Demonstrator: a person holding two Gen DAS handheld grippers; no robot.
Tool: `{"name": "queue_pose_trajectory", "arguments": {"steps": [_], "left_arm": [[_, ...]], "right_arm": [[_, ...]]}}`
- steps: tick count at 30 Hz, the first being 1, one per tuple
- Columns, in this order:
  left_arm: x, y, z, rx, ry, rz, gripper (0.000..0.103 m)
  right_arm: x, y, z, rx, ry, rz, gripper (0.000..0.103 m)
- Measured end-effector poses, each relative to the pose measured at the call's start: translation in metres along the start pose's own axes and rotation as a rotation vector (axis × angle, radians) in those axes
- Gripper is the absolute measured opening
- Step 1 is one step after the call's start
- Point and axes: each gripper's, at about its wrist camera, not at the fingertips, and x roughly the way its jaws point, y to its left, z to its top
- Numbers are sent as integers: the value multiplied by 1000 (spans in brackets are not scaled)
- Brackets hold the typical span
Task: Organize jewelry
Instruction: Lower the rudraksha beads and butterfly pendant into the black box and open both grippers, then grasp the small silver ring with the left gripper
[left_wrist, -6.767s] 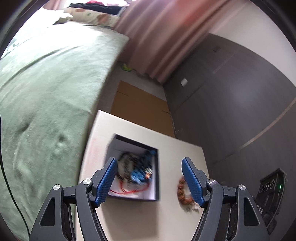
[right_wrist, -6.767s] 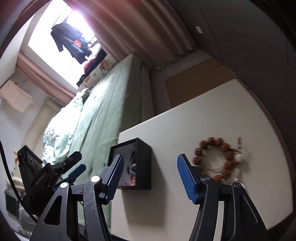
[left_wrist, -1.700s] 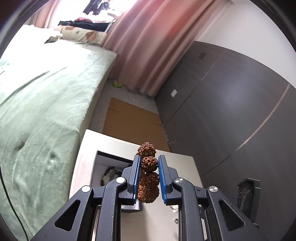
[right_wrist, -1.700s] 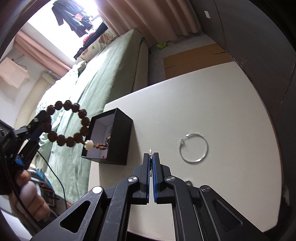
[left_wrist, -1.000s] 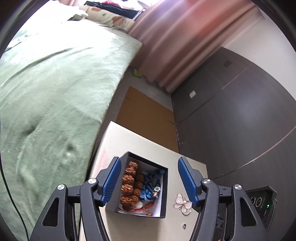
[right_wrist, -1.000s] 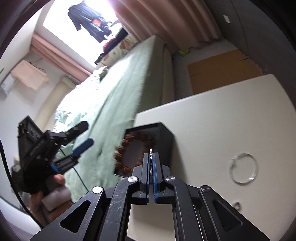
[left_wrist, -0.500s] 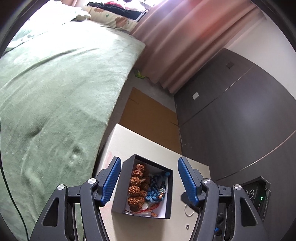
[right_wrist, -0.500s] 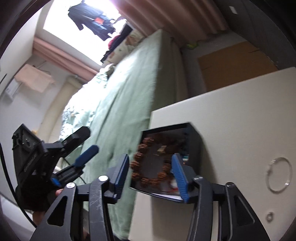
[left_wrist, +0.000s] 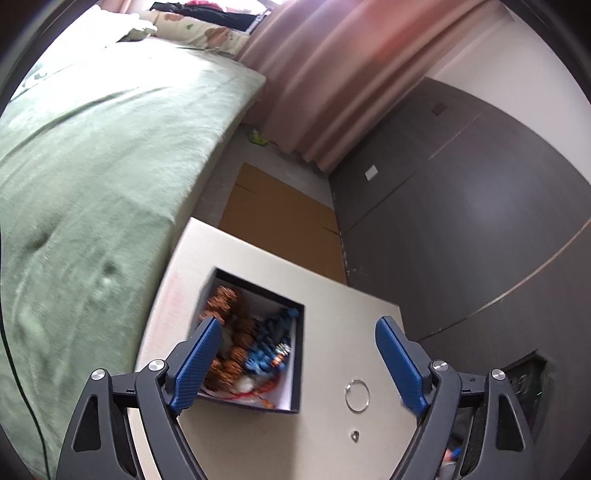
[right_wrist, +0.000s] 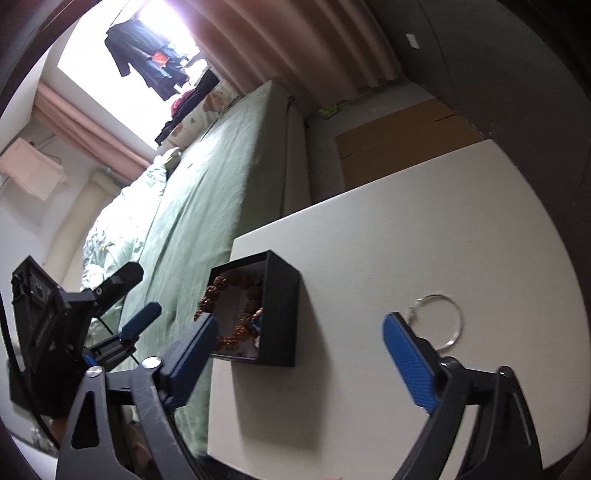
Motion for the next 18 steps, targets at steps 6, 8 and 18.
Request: {"name": "queue_pose_trajectory", "arguments": {"steps": [6,8,18], "left_arm": [[16,-17,-19,4,43,-19,86],[17,-24,-24,12,38,-21,86],[30,-65,-53,135,73,-31,88]], "right_arm": [[-32,-29,4,61,-72,-23,103],[-40,-38,4,72,-87,-42,103],[-90,-69,2,66,-195,-62,103]]}}
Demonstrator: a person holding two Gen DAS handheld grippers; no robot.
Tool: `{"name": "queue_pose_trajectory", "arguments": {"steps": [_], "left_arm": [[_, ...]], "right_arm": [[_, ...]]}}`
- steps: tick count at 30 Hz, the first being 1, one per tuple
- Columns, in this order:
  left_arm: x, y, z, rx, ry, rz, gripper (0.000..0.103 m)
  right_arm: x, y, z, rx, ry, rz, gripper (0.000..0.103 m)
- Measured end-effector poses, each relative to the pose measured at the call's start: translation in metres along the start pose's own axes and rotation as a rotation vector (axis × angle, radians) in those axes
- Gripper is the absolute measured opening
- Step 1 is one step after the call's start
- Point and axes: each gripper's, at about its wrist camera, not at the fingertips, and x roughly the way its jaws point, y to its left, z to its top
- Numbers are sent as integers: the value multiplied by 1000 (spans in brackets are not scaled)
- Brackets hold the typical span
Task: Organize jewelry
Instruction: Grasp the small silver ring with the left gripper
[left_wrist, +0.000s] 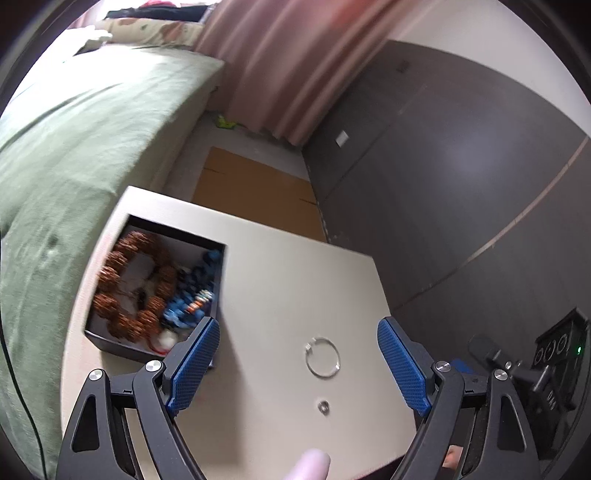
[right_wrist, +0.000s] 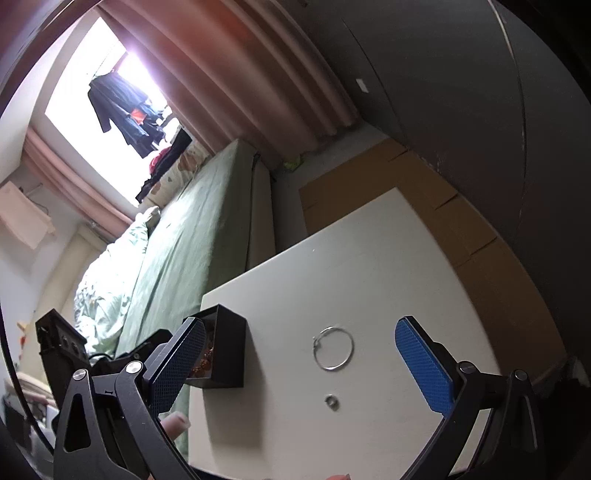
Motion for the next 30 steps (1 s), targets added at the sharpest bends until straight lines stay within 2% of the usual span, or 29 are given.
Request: {"name": "queue_pose_trajectory", "arguments": {"steps": [10,15,20,24,27,30], "left_arm": [[21,-36,-24,143,69,3,88],[36,-41,-33,168,111,13,87],[57,-51,-45,217,181,30,74],[78,-58,-59,265,253,45,64],[90,-62,-67,292,280,61,60],[100,-64,-73,314,303,83,51]], "right_arm": [[-22,-16,-3,-49,25,-40,103],[-26,-22,-8,-62,59,-45,103],[-21,-36,-8,-67,124,-147,103],[-27,-48,-7,-47,142,-161,103],[-32,-57,-6,-35,143,-171,103],[-34,-65,-6,-26,154,-179,103]]}}
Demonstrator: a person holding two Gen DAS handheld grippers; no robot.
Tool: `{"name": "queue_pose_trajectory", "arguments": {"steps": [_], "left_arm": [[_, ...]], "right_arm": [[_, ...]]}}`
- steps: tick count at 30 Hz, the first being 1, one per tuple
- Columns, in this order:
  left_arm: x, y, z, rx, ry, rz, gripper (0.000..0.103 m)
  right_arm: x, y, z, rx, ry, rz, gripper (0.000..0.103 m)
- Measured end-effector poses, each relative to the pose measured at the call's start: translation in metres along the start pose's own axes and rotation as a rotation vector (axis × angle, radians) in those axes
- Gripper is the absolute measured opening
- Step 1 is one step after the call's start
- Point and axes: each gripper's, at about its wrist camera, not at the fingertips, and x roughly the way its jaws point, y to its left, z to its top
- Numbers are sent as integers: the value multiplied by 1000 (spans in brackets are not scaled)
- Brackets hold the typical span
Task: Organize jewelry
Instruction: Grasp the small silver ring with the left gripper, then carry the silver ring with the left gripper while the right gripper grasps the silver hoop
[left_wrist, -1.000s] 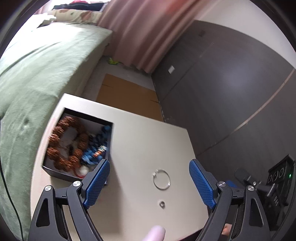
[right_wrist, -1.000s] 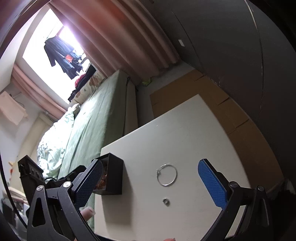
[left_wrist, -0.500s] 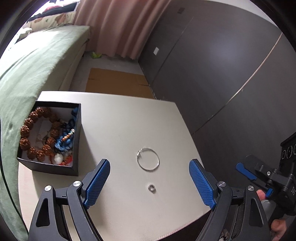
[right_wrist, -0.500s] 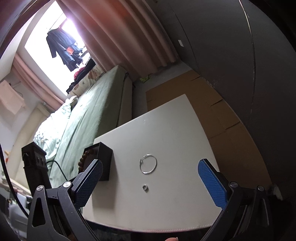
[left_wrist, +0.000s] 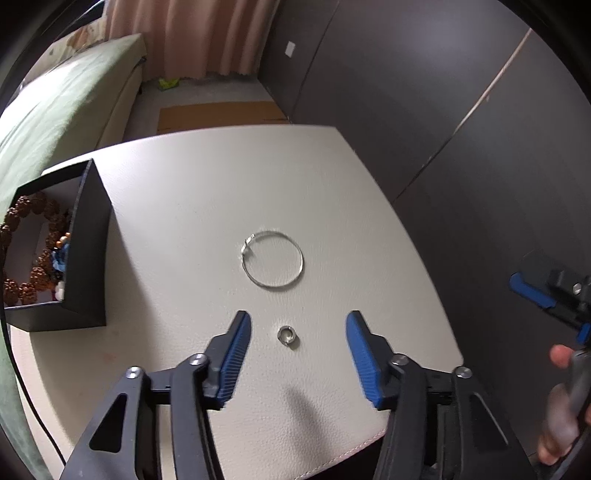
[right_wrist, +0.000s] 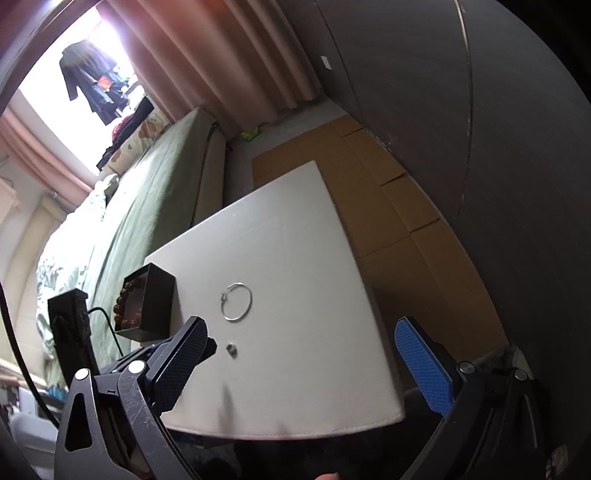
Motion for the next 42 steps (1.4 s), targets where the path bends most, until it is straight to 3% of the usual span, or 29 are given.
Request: {"name": "queue_pose_trajectory", "arguments": {"steps": [4,13,15,21,32,42], "left_arm": [[13,-7,-3,35,25,52,38],[33,-11,-11,91,43,123,24],[34,-8,-11,78,42,117,12],[17,7,-4,19,21,76,13],[-33,48,20,-65,-106,68,13],[-61,79,36,-125,-183,81,13]], "right_arm": [[-3,1,-2,-15,5,0,101],[0,2,-2,-24,15,-5,101],[1,5,-2,-26,14,-4,101],[10,12,-3,-30,30,-2,101],[47,56,-3,-66,93,54,78],[85,80,0,-56,134,49,67]]}}
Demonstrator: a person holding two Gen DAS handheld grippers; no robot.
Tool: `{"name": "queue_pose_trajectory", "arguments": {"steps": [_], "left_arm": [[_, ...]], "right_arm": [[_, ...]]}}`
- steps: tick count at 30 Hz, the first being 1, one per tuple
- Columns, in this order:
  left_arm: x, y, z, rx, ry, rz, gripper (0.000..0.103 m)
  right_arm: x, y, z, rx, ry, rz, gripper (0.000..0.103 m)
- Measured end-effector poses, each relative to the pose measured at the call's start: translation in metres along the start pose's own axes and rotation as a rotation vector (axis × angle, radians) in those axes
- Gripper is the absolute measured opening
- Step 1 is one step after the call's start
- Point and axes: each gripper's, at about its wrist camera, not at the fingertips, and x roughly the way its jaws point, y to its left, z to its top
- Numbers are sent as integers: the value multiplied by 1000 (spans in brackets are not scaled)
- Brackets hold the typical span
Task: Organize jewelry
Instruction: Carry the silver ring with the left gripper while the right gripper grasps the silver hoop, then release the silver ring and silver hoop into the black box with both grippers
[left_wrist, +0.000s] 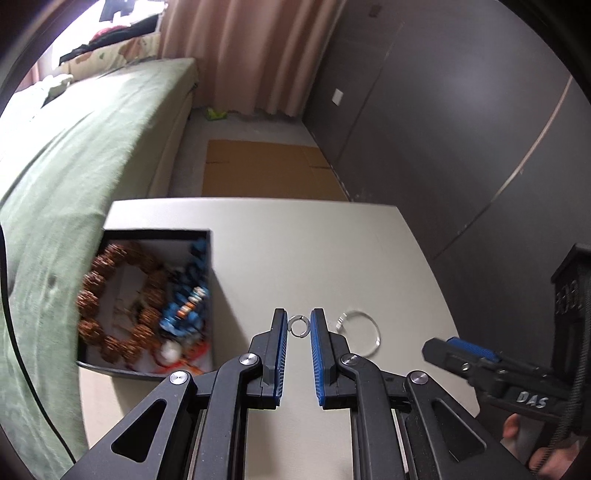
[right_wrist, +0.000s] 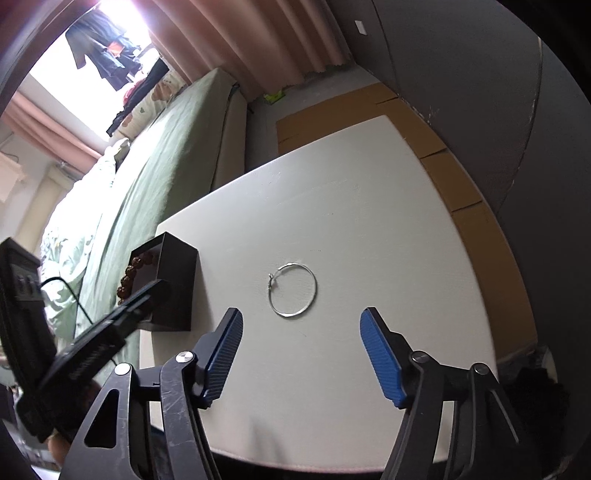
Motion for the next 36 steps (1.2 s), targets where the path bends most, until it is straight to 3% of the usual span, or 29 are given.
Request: {"name": "queue_pose_trajectory", "arguments": {"steps": [8,18,22,29,32,36], "left_arm": [[-7,35,21,-64,-40,3,13],[-8,70,32,-142,-46,-2,13],[-15,78,30,-161,-51,4,13],[-27,86,24,-180,-60,17,13],[-32,88,22,-191,-58,24,13],[-40,87,19,-188,-71,28,13]], "right_arm": [[36,17,11,-8,36,9,44],[90,34,23,-2,111,-24,36],[94,46,23,-38,85,-105,30],[102,86,8,-240,47,-332,26],[99,88,7,-247,52,-317,6],[91,71,8,-174,85,-209,4]]}}
